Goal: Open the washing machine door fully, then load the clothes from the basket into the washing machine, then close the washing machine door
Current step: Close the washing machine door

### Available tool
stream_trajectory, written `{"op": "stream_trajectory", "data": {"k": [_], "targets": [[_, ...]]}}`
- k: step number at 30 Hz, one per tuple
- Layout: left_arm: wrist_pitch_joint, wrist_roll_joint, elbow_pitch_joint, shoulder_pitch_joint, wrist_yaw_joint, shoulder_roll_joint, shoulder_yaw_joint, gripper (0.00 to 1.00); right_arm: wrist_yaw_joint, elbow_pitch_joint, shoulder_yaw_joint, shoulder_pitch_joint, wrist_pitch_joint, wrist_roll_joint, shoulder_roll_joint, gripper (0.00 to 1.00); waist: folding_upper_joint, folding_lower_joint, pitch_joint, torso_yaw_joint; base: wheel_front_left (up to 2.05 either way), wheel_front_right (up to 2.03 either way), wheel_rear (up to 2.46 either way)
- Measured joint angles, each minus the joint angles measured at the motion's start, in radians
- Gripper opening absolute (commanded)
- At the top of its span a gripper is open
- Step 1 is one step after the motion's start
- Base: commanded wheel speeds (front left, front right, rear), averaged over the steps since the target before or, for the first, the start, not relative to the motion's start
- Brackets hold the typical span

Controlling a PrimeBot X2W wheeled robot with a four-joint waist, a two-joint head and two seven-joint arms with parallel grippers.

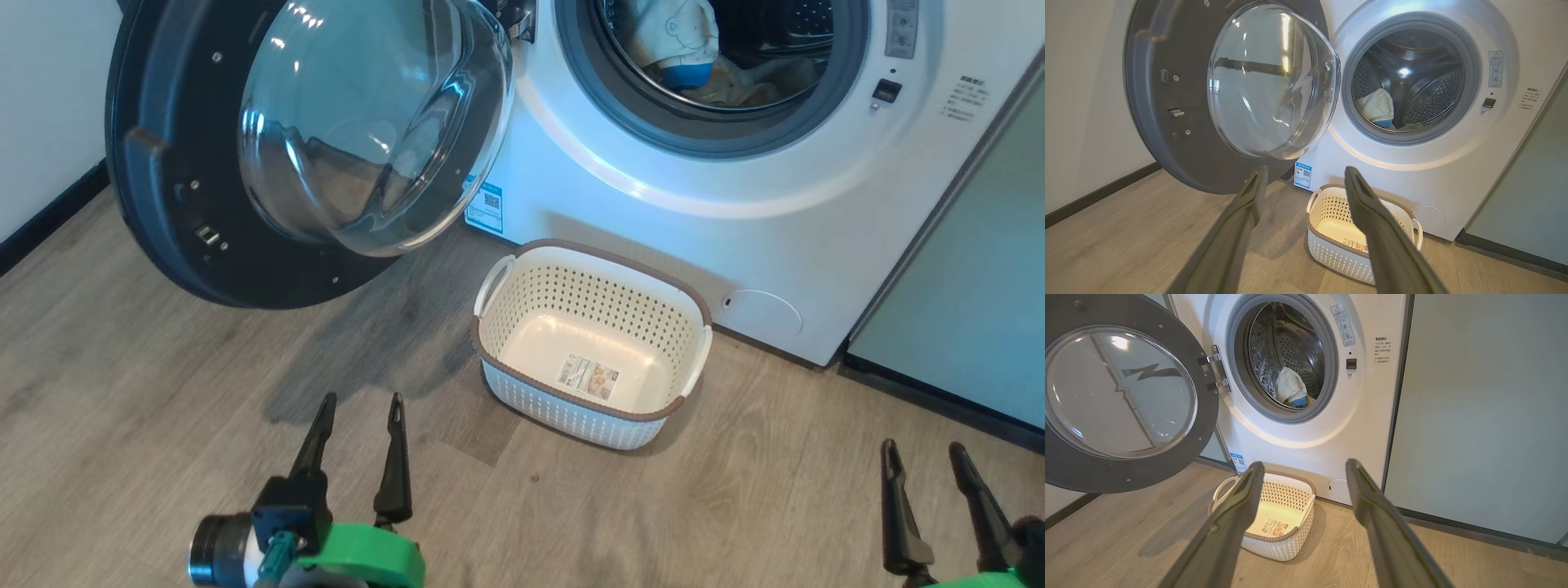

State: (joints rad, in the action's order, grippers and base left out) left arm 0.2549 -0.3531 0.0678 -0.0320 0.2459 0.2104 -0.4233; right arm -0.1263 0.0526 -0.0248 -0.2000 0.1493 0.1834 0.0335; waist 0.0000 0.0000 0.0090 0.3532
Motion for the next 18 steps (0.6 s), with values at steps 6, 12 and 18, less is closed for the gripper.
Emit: {"op": "stream_trajectory", "data": {"k": [6, 12, 18], "targets": [[0.0, 0.0, -0.007, 0.0, 0.0, -0.001, 0.002, 1.0, 0.0, 0.0, 0.004, 0.0, 0.0, 0.0, 0.0, 1.0, 0.0, 0.0, 0.005, -0.008, 0.0, 0.0, 0.0], [0.0, 0.0, -0.01, 0.0, -0.001, -0.002, 0.004, 1.0, 0.0, 0.0, 0.003, 0.0, 0.0, 0.0, 0.0, 1.0, 0.0, 0.0, 0.005, -0.01, 0.0, 0.0, 0.0], [0.0, -0.03, -0.055, -0.001, -0.011, -0.021, 0.038, 0.0, 0.0, 0.0, 0.003, 0.001, 0.0, 0.0, 0.0, 1.0, 0.0, 0.0, 0.009, -0.009, 0.0, 0.0, 0.0]]}}
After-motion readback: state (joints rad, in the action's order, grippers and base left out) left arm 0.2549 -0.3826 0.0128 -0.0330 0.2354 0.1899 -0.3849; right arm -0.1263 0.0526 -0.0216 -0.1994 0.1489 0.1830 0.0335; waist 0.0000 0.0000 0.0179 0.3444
